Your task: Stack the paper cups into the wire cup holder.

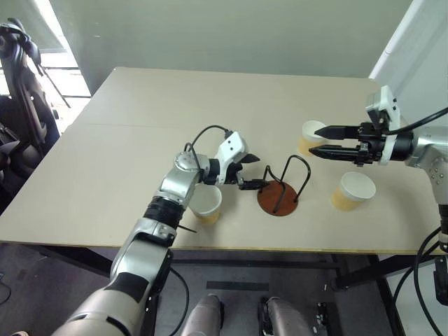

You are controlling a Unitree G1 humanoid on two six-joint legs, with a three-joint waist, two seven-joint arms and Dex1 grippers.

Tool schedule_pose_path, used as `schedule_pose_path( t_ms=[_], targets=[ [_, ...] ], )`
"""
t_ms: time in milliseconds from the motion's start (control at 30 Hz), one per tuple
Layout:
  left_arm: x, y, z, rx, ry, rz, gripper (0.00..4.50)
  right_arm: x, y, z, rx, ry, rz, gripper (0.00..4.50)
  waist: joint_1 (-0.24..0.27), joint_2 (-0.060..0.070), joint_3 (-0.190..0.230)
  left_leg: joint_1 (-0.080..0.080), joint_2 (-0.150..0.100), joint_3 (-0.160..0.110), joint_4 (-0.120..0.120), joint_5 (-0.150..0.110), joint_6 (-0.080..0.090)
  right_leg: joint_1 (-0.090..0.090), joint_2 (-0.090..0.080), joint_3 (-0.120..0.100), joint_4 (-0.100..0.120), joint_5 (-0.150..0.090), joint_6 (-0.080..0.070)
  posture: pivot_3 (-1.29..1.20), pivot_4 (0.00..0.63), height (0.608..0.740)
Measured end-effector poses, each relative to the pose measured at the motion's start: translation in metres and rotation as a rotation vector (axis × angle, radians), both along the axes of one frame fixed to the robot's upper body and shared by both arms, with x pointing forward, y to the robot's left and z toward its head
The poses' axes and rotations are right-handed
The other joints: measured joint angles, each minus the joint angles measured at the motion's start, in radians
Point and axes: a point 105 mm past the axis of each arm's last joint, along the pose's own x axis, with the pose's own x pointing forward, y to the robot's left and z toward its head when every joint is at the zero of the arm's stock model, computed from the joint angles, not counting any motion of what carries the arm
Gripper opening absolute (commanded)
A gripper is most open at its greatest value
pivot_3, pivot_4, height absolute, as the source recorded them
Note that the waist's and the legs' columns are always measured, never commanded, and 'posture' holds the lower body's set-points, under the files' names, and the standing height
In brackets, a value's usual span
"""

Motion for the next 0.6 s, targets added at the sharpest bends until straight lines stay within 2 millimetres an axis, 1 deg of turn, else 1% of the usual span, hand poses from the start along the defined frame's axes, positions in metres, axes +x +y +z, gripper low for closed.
schedule_pose_path(
  t_ms=[167, 367, 433, 500, 600],
  targets=[
    [0.001, 0.0, 0.002, -0.009, 0.004, 0.011, 4.46, 0.0, 0.0, 0.0, 0.0, 0.004, 0.003, 2.74, 0.0, 0.0, 0.0, 0.0, 0.0, 0.0, 0.0, 0.0, 0.0, 0.0, 0.0, 0.0, 0.0, 0.0, 0.0, 0.0, 0.15, 0.74],
    [-0.003, -0.001, 0.021, -0.046, -0.005, -0.014, 4.46, -0.002, 0.0, -0.001, 0.011, 0.029, 0.011, 2.74, 0.0, 0.0, 0.0, 0.0, 0.0, 0.0, 0.0, 0.0, 0.0, 0.0, 0.0, 0.0, 0.0, 0.0, 0.0, 0.0, 0.15, 0.74],
    [-0.003, 0.005, 0.029, -0.042, -0.016, -0.013, 4.46, -0.002, 0.0, -0.001, 0.013, 0.032, 0.013, 2.74, 0.0, 0.0, 0.0, 0.0, 0.0, 0.0, 0.0, 0.0, 0.0, 0.0, 0.0, 0.0, 0.0, 0.0, 0.0, 0.0, 0.15, 0.74],
    [-0.003, 0.016, 0.037, -0.042, -0.024, -0.007, 4.46, -0.002, 0.0, -0.001, 0.012, 0.033, 0.012, 2.74, -0.001, 0.0, 0.0, 0.0, 0.0, 0.0, -0.001, 0.0, 0.0, 0.0, 0.0, 0.0, 0.0, 0.0, 0.0, 0.0, 0.15, 0.74],
    [-0.001, 0.034, 0.04, -0.019, -0.016, 0.018, 4.46, -0.002, 0.0, -0.001, 0.013, 0.033, 0.011, 2.74, -0.002, 0.0, 0.0, 0.0, 0.0, 0.0, -0.001, 0.0, 0.0, 0.0, 0.0, 0.0, 0.0, 0.0, 0.0, 0.0, 0.15, 0.74]
  ],
)
